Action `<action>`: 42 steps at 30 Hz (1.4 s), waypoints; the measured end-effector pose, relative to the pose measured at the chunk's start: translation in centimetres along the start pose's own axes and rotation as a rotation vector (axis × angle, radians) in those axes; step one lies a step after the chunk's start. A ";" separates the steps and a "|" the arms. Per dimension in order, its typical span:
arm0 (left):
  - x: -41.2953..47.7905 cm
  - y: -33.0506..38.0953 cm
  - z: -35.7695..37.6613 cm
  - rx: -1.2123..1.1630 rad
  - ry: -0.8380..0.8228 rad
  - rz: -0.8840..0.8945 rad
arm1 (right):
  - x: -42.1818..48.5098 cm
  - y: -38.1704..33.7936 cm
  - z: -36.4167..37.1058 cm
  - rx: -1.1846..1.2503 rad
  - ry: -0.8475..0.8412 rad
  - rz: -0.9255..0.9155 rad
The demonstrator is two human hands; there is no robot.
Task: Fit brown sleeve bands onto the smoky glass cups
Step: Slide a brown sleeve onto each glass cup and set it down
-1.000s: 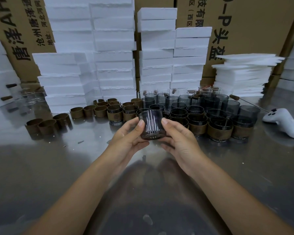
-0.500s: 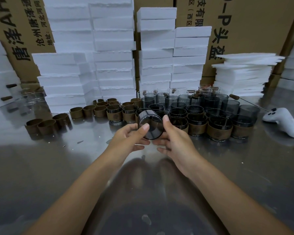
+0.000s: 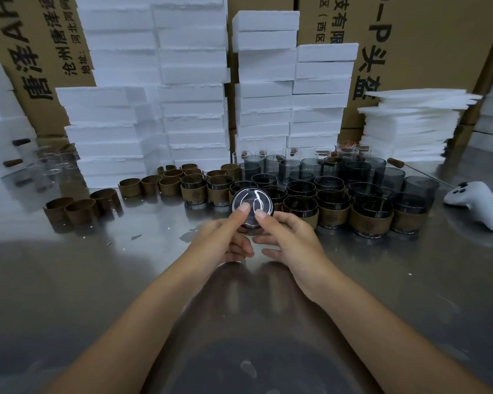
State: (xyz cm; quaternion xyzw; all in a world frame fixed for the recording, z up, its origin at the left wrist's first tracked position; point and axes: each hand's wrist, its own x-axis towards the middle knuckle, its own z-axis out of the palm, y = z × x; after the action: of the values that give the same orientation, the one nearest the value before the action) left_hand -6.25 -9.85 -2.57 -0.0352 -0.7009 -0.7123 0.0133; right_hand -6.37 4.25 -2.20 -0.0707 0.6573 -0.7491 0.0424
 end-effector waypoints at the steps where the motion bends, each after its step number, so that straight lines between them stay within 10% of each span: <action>1: 0.0 0.0 0.0 0.003 -0.001 0.002 | 0.0 0.1 0.0 0.009 0.009 -0.005; 16: 2.3 -0.3 -2.6 0.020 0.225 -0.079 | 1.1 1.4 0.4 0.048 0.129 -0.017; 25: 10.2 -0.2 -11.0 0.622 0.640 0.017 | 1.7 1.8 0.4 0.040 0.092 0.008; 33: 15.8 -0.4 -13.5 1.110 0.607 -0.141 | 2.4 2.2 0.5 0.063 0.116 0.034; 42: 14.7 -1.2 -14.0 1.096 0.728 -0.190 | 2.4 2.2 0.5 0.103 0.067 0.020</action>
State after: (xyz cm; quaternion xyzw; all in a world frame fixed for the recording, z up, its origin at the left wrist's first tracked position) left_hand -21.41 -23.42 -3.01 0.2812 -0.9125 -0.2174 0.2023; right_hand -8.75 3.07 -4.22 -0.0365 0.6196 -0.7834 0.0315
